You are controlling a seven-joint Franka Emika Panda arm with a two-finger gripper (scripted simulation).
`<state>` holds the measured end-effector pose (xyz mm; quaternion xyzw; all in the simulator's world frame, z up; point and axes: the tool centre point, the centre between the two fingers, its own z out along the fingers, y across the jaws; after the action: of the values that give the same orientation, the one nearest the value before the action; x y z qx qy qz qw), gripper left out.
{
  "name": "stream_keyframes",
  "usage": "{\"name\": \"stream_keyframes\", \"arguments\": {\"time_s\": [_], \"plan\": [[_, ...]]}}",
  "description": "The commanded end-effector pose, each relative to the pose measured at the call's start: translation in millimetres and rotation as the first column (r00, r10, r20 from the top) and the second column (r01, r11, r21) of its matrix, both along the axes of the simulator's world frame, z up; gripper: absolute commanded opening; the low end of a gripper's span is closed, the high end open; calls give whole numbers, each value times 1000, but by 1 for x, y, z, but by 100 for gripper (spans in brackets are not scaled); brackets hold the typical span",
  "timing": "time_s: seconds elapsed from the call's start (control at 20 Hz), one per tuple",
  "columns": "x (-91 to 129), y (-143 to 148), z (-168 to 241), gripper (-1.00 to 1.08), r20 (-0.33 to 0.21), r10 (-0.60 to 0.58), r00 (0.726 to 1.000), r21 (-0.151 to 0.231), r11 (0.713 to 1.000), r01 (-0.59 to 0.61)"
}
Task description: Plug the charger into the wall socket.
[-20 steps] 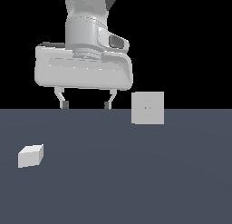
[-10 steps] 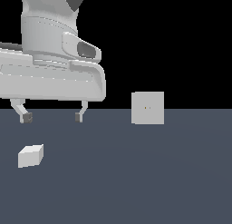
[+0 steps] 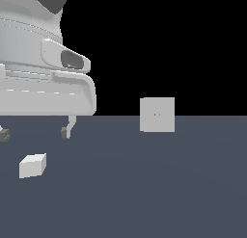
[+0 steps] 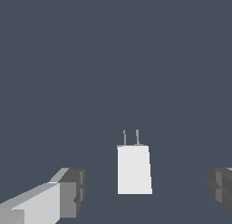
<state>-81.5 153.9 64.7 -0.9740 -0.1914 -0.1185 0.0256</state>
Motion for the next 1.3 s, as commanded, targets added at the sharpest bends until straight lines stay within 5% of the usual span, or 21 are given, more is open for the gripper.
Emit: {"name": "stream_keyframes", "arguments": {"time_s": [0.0, 1.2, 1.25], "plan": [[-1, 3, -2, 100, 7, 8, 1000, 0, 1000, -8], [-2, 3, -53, 100, 9, 11, 1000, -2, 1000, -11], [-2, 3, -53, -100, 9, 11, 1000, -2, 1000, -11]]}}
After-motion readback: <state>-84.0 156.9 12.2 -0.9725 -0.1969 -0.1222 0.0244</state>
